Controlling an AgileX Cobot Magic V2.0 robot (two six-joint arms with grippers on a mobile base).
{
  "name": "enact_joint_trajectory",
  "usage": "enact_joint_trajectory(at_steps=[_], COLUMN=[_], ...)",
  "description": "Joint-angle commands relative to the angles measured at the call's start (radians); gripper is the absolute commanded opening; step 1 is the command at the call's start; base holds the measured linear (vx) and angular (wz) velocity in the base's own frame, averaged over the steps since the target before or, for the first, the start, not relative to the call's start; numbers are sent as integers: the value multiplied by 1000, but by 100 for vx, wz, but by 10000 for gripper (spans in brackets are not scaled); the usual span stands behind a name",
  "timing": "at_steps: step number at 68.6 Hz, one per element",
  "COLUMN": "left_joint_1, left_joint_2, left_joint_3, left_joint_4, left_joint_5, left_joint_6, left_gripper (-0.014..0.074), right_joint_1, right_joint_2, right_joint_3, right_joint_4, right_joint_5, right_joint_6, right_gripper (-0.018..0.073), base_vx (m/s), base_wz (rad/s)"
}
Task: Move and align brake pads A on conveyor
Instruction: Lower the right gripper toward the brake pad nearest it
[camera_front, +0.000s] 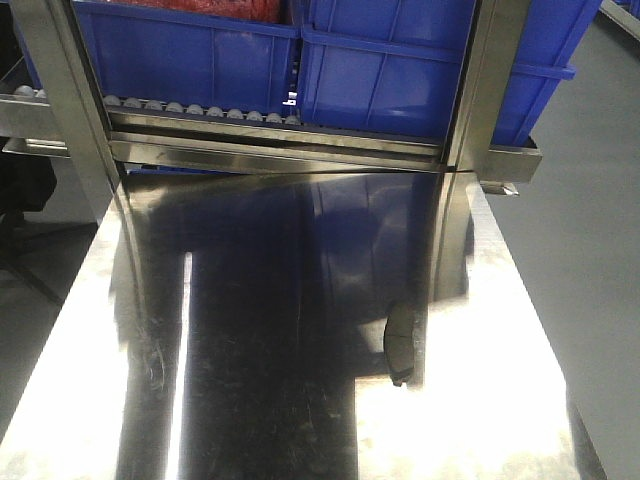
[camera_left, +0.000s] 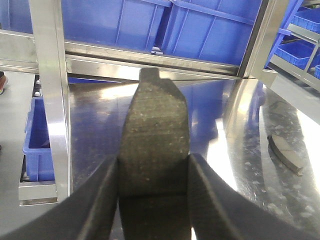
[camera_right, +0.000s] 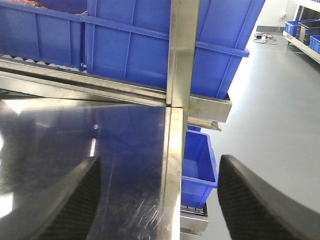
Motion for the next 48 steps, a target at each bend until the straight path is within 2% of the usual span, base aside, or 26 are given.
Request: enact_joint_trajectory(at_steps=[1, 17, 35, 48], left_joint_1=[-5, -5, -5, -5], left_joint_2=[14, 14, 14, 14], left_joint_3=[-27, -27, -27, -27], left_joint_4=[5, 5, 5, 5], left_joint_5=[-93, -93, -93, -93], left_joint_6=[-1, -1, -1, -1], left_gripper=[-6, -6, -6, -6], right_joint_1=[0, 0, 0, 0], right_joint_2=[9, 9, 16, 181], right_joint_3=[-27, -27, -32, -100], right_joint_4=[-8, -5, 48, 42], right_joint_5=[-74, -73, -56, 65], right_joint_6=[-10, -10, -6, -7], right_gripper=[490, 490, 490, 487], base_vx=[0, 0, 0, 0], base_wz=[0, 0, 0, 0])
